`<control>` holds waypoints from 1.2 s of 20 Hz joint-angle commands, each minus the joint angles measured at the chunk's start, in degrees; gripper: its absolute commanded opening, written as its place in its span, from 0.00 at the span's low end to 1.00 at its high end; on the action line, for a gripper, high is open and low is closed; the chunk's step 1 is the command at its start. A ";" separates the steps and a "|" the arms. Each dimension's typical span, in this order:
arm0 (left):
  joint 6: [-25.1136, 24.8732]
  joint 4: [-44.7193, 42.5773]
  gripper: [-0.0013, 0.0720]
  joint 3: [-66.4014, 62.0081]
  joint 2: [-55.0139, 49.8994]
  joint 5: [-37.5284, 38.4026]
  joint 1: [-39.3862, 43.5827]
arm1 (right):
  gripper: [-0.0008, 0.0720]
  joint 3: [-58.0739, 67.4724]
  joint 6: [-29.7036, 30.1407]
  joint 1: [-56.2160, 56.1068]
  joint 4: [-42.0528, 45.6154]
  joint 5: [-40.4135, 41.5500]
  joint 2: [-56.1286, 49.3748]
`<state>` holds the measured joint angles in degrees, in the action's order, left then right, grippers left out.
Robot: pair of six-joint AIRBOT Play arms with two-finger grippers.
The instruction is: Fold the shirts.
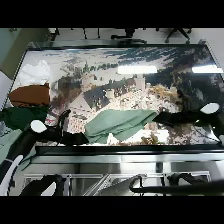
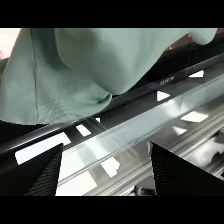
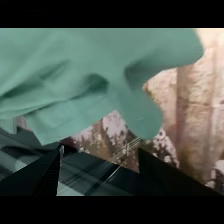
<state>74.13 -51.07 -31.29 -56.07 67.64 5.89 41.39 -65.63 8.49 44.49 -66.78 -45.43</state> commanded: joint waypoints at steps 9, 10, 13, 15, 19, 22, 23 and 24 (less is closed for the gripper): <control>6.91 0.00 0.83 -3.04 -12.70 -18.93 12.35 | 0.69 -7.72 8.11 -29.73 -19.02 20.02 -12.63; 6.88 -0.02 0.83 -4.74 -14.27 -18.10 12.35 | 0.68 -7.13 10.14 -30.03 -21.35 20.09 -13.68; 6.69 -0.48 0.83 -8.46 -17.75 -15.78 12.35 | 0.59 -5.92 13.92 -30.01 -25.16 20.11 -16.00; 6.45 -0.44 0.83 -9.14 -19.06 -15.21 12.33 | 0.56 -5.46 15.15 -30.03 -26.53 20.02 -17.33; 5.29 -0.37 0.21 -9.07 -19.91 -15.69 12.33 | 0.17 -5.16 20.41 -30.03 -31.43 20.09 -18.34; 4.61 -0.28 0.04 -9.09 -19.87 -16.90 12.28 | 0.03 -4.83 22.91 -29.99 -34.40 20.31 -18.32; 4.50 -0.31 0.04 -9.09 -19.58 -16.72 12.28 | 0.03 -4.63 23.21 -29.86 -34.01 20.28 -18.05; 4.35 -0.31 0.04 -9.09 -18.69 -16.52 12.28 | 0.03 -4.39 23.43 -29.46 -33.29 20.06 -17.33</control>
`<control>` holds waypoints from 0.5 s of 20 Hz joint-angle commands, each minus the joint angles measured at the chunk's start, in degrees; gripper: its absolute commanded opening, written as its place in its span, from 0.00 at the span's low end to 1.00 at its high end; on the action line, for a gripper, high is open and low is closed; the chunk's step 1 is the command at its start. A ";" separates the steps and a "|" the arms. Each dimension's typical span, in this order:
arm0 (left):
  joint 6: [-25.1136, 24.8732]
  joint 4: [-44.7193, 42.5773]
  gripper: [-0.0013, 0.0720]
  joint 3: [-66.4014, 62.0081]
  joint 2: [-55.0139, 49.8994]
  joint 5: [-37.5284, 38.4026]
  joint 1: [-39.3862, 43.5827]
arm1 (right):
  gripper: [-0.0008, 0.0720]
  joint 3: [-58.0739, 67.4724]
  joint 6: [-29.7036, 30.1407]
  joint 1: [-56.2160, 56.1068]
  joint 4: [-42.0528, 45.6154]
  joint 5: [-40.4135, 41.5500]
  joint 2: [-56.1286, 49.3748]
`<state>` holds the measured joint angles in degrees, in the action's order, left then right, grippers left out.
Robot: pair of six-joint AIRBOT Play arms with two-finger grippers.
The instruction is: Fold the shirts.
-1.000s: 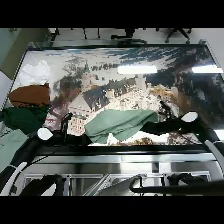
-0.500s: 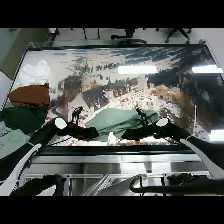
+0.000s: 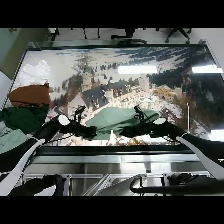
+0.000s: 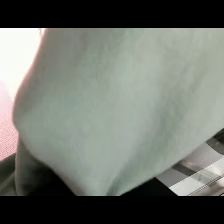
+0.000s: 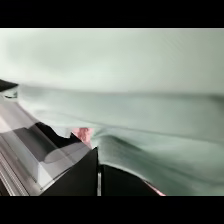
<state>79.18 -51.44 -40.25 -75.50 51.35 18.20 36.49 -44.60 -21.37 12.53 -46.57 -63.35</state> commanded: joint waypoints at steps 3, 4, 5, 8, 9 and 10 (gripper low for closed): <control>-0.70 0.17 0.04 -0.28 8.24 0.17 -1.38 | 0.03 3.50 0.28 5.86 2.71 -7.26 5.66; -0.68 0.15 0.04 -1.16 11.61 1.57 -2.95 | 0.03 5.51 -1.03 8.76 4.07 -10.47 8.28; -0.68 0.17 0.04 -3.04 15.30 3.96 -5.20 | 0.03 8.17 -2.12 12.04 5.25 -13.44 11.13; -0.66 0.17 0.04 -12.17 24.50 12.37 -12.09 | 0.03 19.26 -4.33 22.93 5.88 -21.07 20.35; -0.66 0.22 0.04 -15.63 26.73 14.88 -14.10 | 0.03 23.34 -4.33 26.29 5.90 -21.79 23.30; -0.66 0.22 0.04 -19.10 28.92 16.96 -16.00 | 0.03 26.99 -4.31 29.16 5.88 -21.84 25.90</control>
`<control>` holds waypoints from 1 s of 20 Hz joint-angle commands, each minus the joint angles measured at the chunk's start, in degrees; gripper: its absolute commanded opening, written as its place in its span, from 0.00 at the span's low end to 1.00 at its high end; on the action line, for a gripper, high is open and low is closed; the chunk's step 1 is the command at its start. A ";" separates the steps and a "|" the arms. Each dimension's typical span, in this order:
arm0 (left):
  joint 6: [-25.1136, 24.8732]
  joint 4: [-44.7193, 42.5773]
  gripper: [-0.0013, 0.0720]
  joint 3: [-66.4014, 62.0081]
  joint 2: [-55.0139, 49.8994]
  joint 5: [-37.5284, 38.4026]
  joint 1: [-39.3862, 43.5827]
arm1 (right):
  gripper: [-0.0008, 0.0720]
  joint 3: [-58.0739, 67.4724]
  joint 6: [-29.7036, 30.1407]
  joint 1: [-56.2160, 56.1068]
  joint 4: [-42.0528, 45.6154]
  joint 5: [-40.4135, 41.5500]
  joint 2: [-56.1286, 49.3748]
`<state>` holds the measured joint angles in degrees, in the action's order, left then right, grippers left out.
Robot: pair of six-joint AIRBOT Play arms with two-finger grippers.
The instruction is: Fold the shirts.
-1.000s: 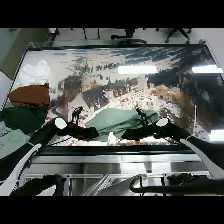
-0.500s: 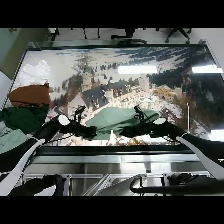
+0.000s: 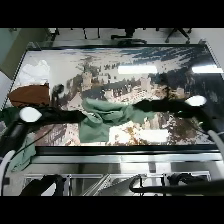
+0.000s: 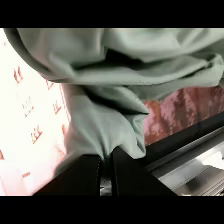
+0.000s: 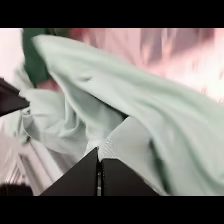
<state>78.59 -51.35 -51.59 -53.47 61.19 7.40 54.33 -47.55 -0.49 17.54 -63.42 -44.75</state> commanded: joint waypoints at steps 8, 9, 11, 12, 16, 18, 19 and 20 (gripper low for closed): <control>-0.11 0.31 0.04 -28.68 20.09 9.84 -12.28 | 0.03 34.14 -0.72 26.21 5.29 -4.74 18.01; -0.11 -0.15 0.04 -30.47 20.70 9.99 -12.96 | 0.03 36.02 -0.98 26.53 6.16 -4.55 17.94; -0.11 -2.25 0.04 -31.56 21.05 11.37 -14.71 | 0.03 36.65 -1.05 26.53 7.91 -4.28 17.64; -0.11 -2.78 0.04 -30.45 20.96 12.66 -15.63 | 0.03 36.54 -2.19 26.53 9.38 -5.20 16.70; -0.13 -1.88 0.04 -18.21 15.45 16.74 -16.35 | 0.03 30.86 -2.21 26.27 6.75 -9.53 8.94; -0.42 -0.96 0.04 -10.84 10.14 16.72 -14.82 | 0.03 24.72 -0.94 23.61 5.42 -11.06 3.63; -1.27 -1.11 0.04 -7.30 6.82 16.28 -13.29 | 0.03 20.85 0.24 21.09 5.66 -10.99 0.33; -2.56 -1.05 0.04 -4.37 3.41 15.52 -11.82 | 0.03 17.38 1.79 18.69 5.95 -10.84 -3.04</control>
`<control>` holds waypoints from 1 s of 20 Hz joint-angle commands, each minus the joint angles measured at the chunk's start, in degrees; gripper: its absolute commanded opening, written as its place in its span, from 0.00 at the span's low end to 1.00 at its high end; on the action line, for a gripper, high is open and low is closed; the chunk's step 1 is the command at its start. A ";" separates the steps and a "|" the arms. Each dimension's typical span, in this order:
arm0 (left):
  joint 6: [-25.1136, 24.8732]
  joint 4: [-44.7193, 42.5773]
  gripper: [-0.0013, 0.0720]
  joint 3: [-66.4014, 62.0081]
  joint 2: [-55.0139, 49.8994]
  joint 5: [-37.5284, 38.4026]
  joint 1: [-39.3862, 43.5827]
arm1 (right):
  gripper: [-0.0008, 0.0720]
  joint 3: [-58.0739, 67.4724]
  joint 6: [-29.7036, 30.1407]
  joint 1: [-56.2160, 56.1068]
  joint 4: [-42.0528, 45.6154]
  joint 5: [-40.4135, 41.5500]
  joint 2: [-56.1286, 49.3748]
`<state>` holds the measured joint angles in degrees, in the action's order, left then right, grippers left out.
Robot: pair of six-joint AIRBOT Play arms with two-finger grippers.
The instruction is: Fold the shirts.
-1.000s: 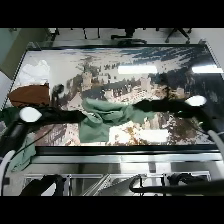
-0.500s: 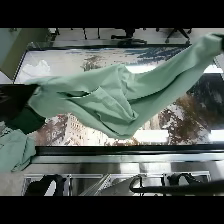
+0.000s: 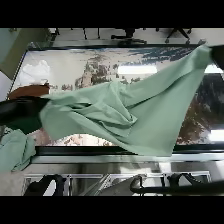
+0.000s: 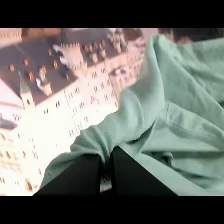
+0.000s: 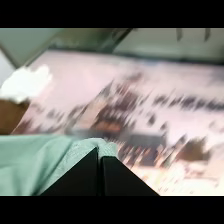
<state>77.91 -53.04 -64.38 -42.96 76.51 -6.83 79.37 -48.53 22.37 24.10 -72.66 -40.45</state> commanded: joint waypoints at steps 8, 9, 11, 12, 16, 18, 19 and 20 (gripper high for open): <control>-8.63 0.20 0.04 8.39 -38.38 -10.54 3.63 | 0.03 -15.12 6.80 -13.14 -1.75 9.49 -35.19; -8.79 0.17 0.05 4.68 -41.48 -10.45 2.29 | 0.04 -14.78 6.82 -13.03 -1.81 10.16 -36.09; -9.60 0.15 0.31 -3.02 -45.70 -9.38 -0.46 | 0.29 -14.38 6.80 -12.24 -1.77 11.85 -35.71; -9.55 0.15 0.84 -7.15 -47.30 -7.82 -1.99 | 0.42 -13.77 6.75 -11.21 -1.46 11.39 -35.08; -10.45 0.00 0.94 -18.27 -49.33 4.20 -7.41 | 0.43 -13.38 -1.99 -3.04 6.62 5.20 -27.10; -12.07 0.02 0.94 -19.43 -49.29 9.73 -9.05 | 0.54 -14.56 -8.55 0.48 15.72 3.15 -22.64; -12.50 -0.31 0.94 -18.62 -49.29 11.78 -9.40 | 0.61 -16.44 -11.43 1.73 20.11 2.47 -20.37; -12.52 -1.77 0.94 -17.27 -49.31 13.18 -9.73 | 0.61 -18.91 -13.31 2.56 23.47 1.64 -18.25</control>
<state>66.83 -53.25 -80.86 -91.61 82.21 -14.59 63.92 -53.41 21.19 35.79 -67.90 -64.25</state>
